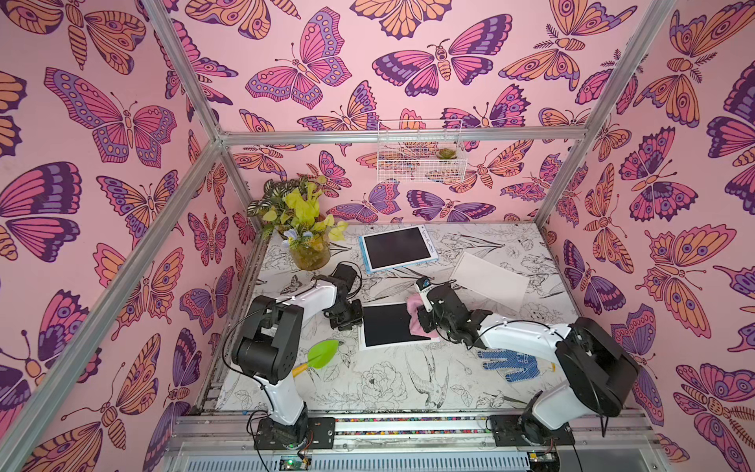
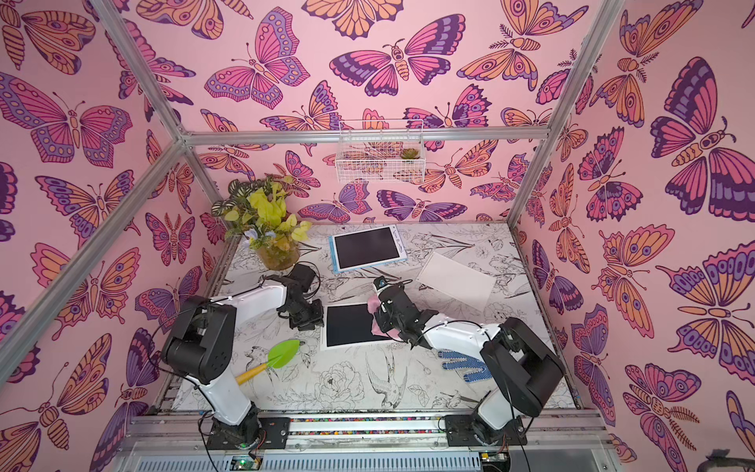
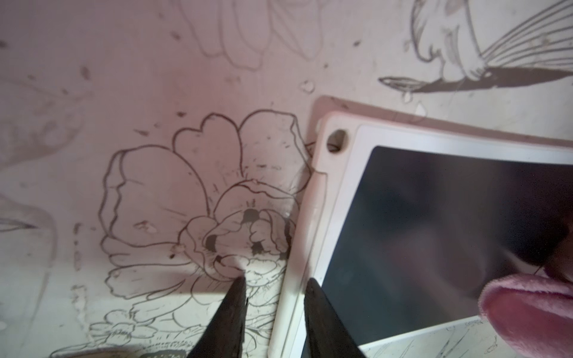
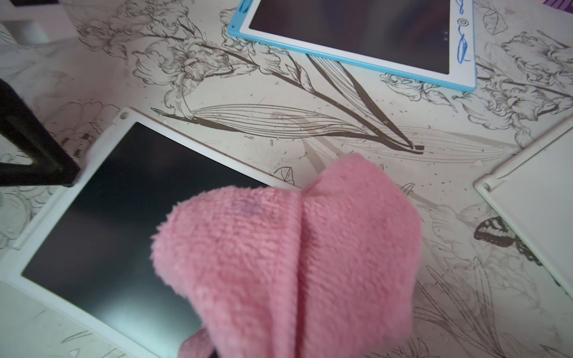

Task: Wipe the drawing tablet
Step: Wipe the dirt from the drawing tablet.

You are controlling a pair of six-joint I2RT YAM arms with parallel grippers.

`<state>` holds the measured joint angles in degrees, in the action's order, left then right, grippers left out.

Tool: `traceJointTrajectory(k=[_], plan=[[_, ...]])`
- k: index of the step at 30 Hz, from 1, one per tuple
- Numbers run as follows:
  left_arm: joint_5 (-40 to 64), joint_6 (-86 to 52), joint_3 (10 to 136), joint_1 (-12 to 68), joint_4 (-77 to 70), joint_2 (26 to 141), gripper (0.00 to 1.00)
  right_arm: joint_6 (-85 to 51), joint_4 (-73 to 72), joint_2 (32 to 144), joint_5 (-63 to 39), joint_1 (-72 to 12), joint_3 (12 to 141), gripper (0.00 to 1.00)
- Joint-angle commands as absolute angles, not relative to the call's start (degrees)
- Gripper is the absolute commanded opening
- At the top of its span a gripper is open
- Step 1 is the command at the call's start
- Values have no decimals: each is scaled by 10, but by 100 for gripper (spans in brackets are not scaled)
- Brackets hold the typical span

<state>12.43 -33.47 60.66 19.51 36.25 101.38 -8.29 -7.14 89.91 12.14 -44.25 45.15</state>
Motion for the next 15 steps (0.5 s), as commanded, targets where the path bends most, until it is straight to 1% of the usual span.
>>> traceJointTrajectory(k=[1, 3, 5, 10, 15], plan=[[104, -334, 604, 203, 374, 1036, 34, -61, -108, 891, 188, -443, 442, 49], [100, -336, 603, 206, 374, 1038, 34, -57, -121, 872, 195, -442, 428, 56], [96, -338, 600, 207, 375, 1037, 33, -57, -127, 860, 191, -442, 423, 59], [88, -344, 595, 210, 379, 1035, 30, -70, -151, 896, 150, -444, 437, 60], [75, -346, 600, 211, 389, 1039, 28, -83, -155, 980, 151, -455, 489, 60]])
